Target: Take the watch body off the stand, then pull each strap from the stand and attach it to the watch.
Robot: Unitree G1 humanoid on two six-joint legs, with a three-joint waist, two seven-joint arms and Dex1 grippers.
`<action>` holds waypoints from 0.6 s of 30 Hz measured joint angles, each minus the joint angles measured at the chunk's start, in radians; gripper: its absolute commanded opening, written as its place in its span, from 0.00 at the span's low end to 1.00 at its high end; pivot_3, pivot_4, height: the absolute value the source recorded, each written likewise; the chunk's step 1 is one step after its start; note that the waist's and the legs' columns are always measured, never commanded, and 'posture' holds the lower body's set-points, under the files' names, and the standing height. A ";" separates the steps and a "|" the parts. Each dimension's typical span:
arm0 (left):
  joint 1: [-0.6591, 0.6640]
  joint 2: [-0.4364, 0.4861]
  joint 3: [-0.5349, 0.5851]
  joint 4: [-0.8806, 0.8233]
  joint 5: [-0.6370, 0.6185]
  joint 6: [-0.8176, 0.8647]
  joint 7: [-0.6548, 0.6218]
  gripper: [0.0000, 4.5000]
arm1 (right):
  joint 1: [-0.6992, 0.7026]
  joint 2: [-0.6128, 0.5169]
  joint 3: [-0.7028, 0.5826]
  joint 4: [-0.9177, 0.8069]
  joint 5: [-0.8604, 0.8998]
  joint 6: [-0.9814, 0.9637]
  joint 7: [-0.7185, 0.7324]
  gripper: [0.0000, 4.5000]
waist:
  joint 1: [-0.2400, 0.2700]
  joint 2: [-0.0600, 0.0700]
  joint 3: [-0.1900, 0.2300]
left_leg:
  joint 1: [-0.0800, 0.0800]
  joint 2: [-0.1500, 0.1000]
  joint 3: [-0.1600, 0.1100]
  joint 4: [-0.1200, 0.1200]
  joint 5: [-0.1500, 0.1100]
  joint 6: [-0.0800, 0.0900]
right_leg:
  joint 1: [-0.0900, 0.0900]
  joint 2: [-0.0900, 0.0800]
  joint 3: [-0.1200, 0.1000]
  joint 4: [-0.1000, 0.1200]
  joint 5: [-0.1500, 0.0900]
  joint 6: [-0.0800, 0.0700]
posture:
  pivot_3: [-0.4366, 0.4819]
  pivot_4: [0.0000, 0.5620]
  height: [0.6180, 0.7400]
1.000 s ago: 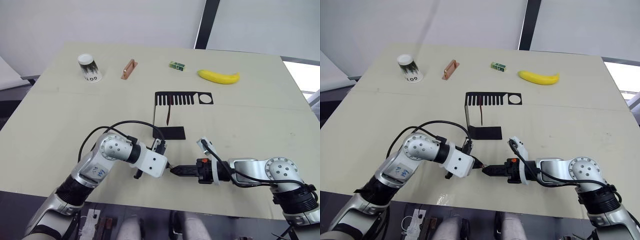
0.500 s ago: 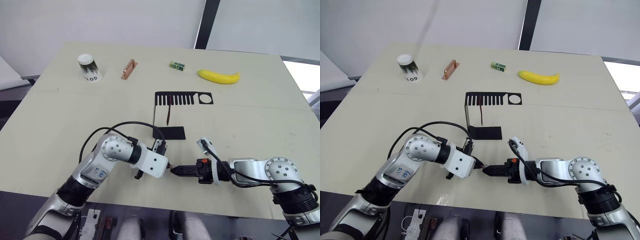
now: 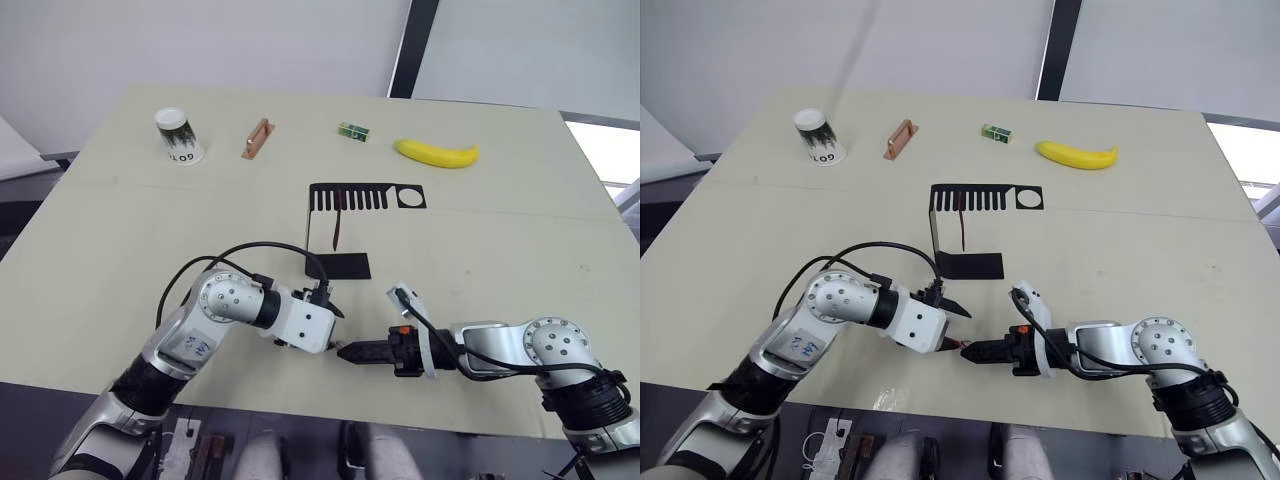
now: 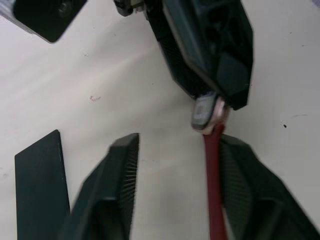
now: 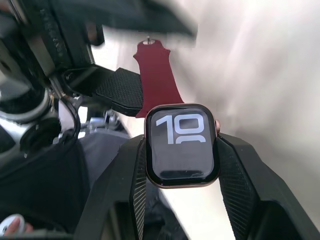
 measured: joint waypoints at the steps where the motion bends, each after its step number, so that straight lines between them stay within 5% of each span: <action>1: 0.009 0.039 0.027 -0.003 -0.018 -0.016 -0.010 0.98 | 0.004 -0.001 0.002 -0.006 -0.006 0.006 0.009 0.34 | -0.001 0.000 0.000 | 0.001 0.000 0.000 0.000 0.000 0.000 | 0.000 0.000 0.000 0.000 0.000 0.000 | 0.48 0.27 1.00; 5: 0.113 0.200 0.165 0.039 -0.115 -0.103 -0.070 1.00 | 0.026 -0.031 -0.006 -0.072 -0.155 0.008 0.127 0.34 | 0.001 0.003 0.002 | 0.001 -0.001 0.000 0.000 -0.001 0.002 | 0.000 -0.001 0.000 -0.001 0.000 0.000 | 0.48 0.27 1.00; 8: 0.173 0.228 0.263 0.093 -0.227 -0.141 -0.098 1.00 | 0.038 -0.063 -0.025 -0.196 -0.381 -0.095 0.314 0.34 | 0.003 0.003 0.002 | 0.000 0.000 -0.001 0.000 -0.003 0.006 | -0.001 -0.001 0.000 -0.001 0.000 0.000 | 0.48 0.27 1.00; 13: 0.255 0.221 0.421 0.127 -0.439 -0.113 -0.111 1.00 | 0.150 -0.171 0.049 -0.366 -1.002 -0.629 0.718 0.34 | 0.006 0.003 0.002 | -0.002 -0.002 -0.002 0.000 -0.004 0.005 | 0.000 -0.001 -0.002 -0.003 -0.001 0.002 | 0.48 0.27 1.00; 18: 0.276 0.211 0.456 0.110 -0.528 -0.059 -0.098 1.00 | 0.197 -0.158 0.094 -0.327 -1.443 -1.141 0.897 0.34 | 0.002 0.003 0.002 | 0.000 -0.002 0.001 0.002 -0.001 0.000 | 0.000 -0.001 0.000 -0.001 -0.001 0.003 | 0.48 0.27 1.00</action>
